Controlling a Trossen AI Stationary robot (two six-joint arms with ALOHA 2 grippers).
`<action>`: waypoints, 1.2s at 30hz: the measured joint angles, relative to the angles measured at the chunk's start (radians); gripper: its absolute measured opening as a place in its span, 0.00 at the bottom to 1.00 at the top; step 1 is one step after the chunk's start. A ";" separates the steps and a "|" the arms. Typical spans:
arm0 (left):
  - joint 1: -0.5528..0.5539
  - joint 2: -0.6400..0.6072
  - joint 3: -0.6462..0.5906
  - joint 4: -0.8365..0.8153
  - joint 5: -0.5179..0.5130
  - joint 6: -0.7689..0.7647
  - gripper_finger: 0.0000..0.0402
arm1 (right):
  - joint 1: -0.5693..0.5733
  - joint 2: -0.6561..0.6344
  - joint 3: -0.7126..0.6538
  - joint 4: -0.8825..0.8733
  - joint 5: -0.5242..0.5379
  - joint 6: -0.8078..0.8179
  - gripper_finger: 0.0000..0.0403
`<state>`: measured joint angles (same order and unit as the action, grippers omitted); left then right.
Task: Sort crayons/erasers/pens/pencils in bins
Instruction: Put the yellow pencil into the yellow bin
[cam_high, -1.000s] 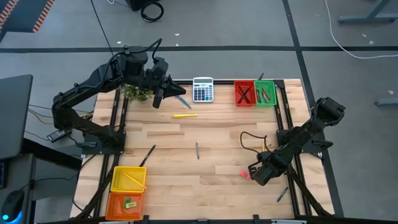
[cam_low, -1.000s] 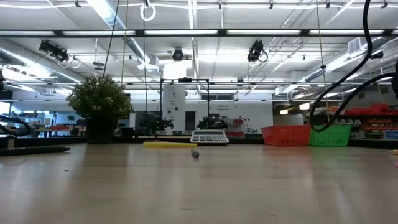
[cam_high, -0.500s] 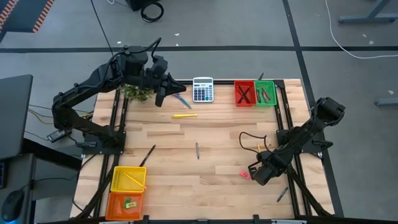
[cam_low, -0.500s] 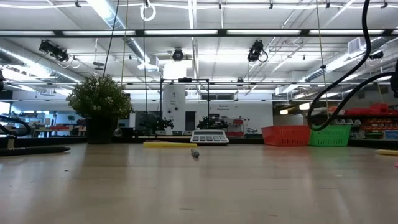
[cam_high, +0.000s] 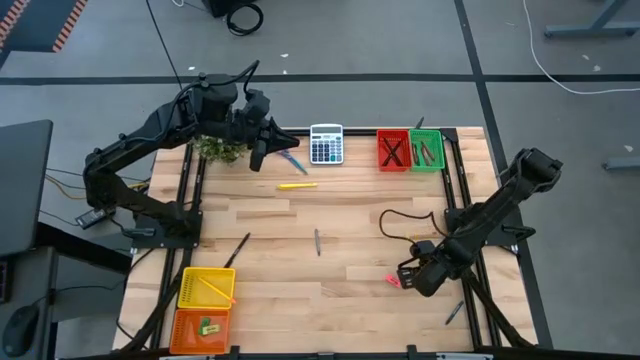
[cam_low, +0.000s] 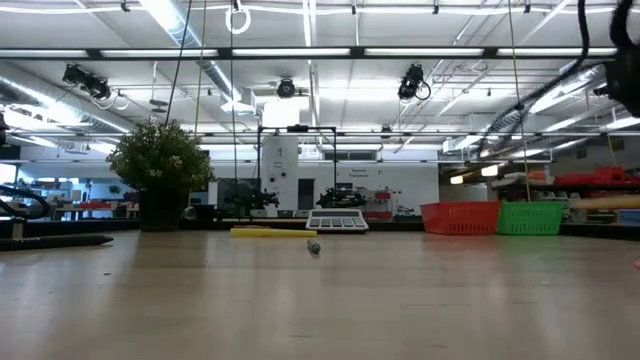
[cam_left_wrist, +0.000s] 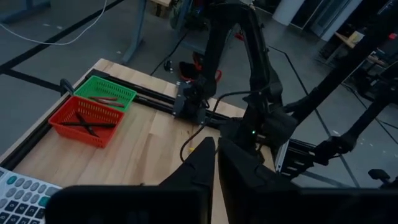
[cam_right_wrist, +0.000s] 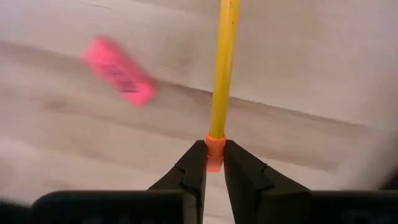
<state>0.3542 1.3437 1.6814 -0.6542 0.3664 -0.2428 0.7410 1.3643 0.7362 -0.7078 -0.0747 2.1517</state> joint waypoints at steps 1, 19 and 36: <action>0.000 0.000 0.000 -0.001 0.000 0.000 0.06 | 0.000 -0.012 0.009 0.000 0.036 -0.019 0.14; -0.077 -0.022 0.000 -0.057 0.102 0.098 0.06 | -0.140 -0.185 0.045 0.183 0.066 -0.259 0.14; -0.104 -0.208 0.001 -0.097 0.101 0.064 0.05 | -0.515 0.124 0.424 0.056 -0.135 -1.139 0.14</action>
<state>0.2502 1.1355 1.6823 -0.7508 0.4673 -0.1783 0.2257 1.4886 1.1599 -0.6520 -0.2095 1.0127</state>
